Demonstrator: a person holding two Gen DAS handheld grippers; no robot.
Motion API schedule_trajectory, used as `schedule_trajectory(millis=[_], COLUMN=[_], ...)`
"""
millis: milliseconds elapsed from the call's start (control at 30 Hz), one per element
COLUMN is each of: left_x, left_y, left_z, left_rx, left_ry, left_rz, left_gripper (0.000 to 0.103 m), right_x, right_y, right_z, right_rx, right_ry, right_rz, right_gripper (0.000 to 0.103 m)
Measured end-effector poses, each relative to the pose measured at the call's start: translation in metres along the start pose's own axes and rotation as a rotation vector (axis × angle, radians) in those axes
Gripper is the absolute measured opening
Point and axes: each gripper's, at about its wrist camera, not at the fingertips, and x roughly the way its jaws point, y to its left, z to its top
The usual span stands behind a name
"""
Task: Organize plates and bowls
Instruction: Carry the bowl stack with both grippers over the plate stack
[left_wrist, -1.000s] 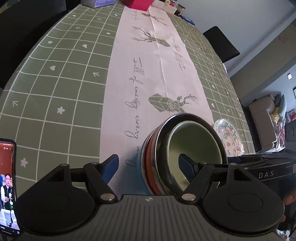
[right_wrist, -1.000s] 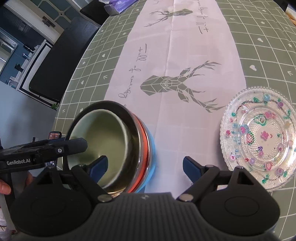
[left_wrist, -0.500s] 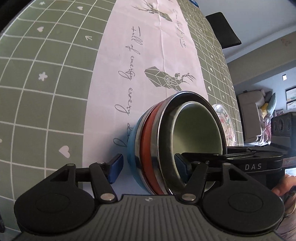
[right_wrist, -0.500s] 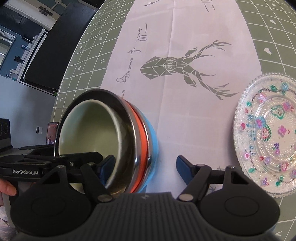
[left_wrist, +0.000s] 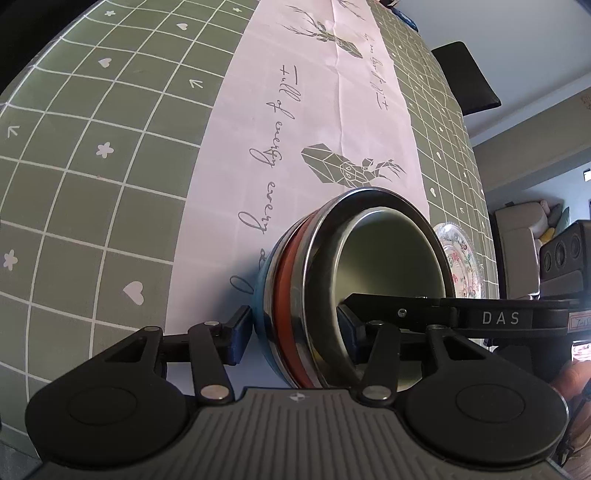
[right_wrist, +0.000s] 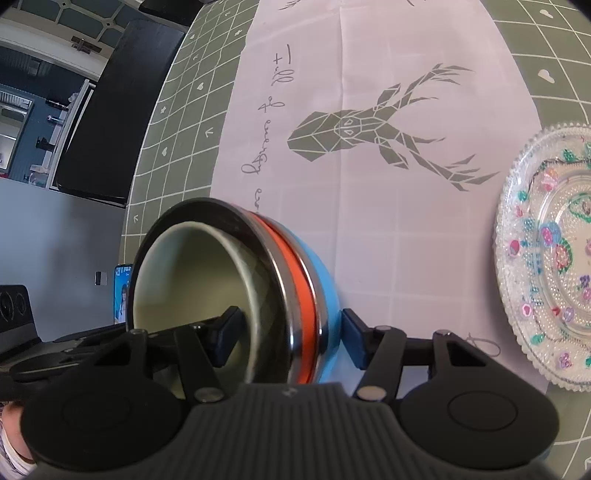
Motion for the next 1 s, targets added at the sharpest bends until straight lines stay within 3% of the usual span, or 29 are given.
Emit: schedule_trajectory(millis=[233,300,367,567,1000], left_x=[0.007,0.009,0.011,0.01,0.006], left_y=[0.02,0.025,0.028,0.025,0.01], left_z=[0.0,-0.003,-0.005,-0.01,-0.008], left_rx=[-0.122,-0.153,-0.168,-0.181,-0.19], left_ry=[0.006,-0.001,-0.012,-0.05,-0.052], left_rz=[-0.085,-0.112,-0.136,-0.121,-0.069], left_gripper=[0.06,0.063,0.063,0.06,0.06], right_x=[0.005,0.004,0.003,-0.001,-0.011], right_y=[-0.022,-0.026,-0.03,-0.029,-0.037], right_z=[-0.001,-0.003,-0.005,-0.011,-0.015], right_rx=[0.104,0.124,0.151,0.158,0.208], right_ry=[0.015,0.006,0.002,-0.036,-0.059], right_rz=[0.06,0.088,0.127,0.127,0.143], right_gripper=[0.069,0.065,0.053,0.052,0.052])
